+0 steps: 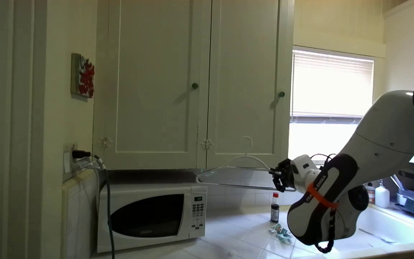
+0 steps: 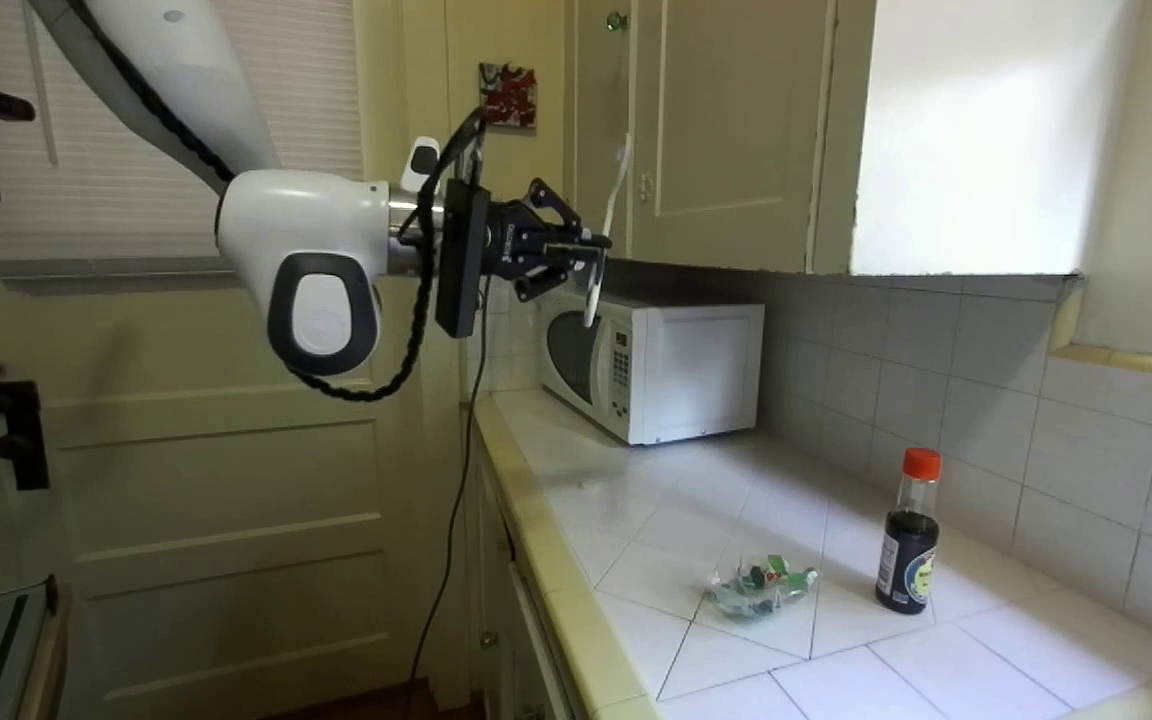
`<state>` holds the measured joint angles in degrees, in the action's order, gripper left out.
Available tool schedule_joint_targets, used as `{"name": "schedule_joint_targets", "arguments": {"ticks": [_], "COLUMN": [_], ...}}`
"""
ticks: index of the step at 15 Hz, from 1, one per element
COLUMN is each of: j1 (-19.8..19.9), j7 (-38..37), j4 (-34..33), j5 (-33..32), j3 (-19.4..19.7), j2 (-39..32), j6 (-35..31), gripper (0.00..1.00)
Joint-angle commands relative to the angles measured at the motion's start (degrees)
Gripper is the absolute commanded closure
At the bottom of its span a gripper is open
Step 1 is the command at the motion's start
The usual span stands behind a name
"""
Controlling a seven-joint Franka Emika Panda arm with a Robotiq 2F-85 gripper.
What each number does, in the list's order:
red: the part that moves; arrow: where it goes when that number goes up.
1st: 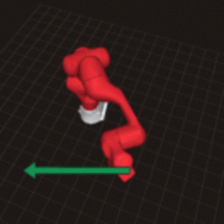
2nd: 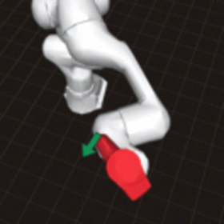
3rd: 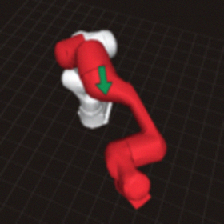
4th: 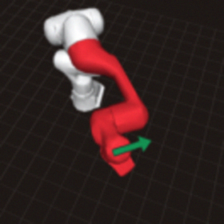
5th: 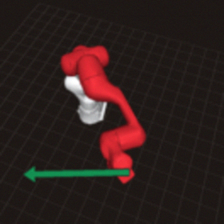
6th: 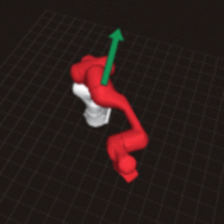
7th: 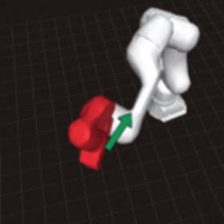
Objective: Hang the coat hanger on the cabinet's left door
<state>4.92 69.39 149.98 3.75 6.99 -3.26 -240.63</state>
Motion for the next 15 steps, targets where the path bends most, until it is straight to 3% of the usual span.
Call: {"name": "schedule_joint_targets", "arguments": {"ticks": [1, 6, 9, 11, 12, 13, 15], "j1": [-1.0, -1.3, -2.1, -3.0, -2.9, -2.2, -2.6], "j7": [2.7, 1.4, 2.1, 5.6, 7.6, 4.2, 5.7], "j4": [-2.6, -10.2, -15.2, -18.2, -18.4, -17.6, -18.7], "j5": [-2.2, -6.6, -1.4, 5.2, 4.7, 2.0, 3.0], "j3": [-1.0, -2.9, -5.4, -7.7, -8.5, -7.2, -8.4], "j2": [2.8, 7.3, 9.6, 11.1, 11.4, 10.2, 10.9], "j6": [-0.6, 4.3, 9.3, 16.7, 18.7, 14.8, 17.5], "gripper": [0.97, 0.97, 0.97, 0.97, 0.97, 0.86, 0.86]}}
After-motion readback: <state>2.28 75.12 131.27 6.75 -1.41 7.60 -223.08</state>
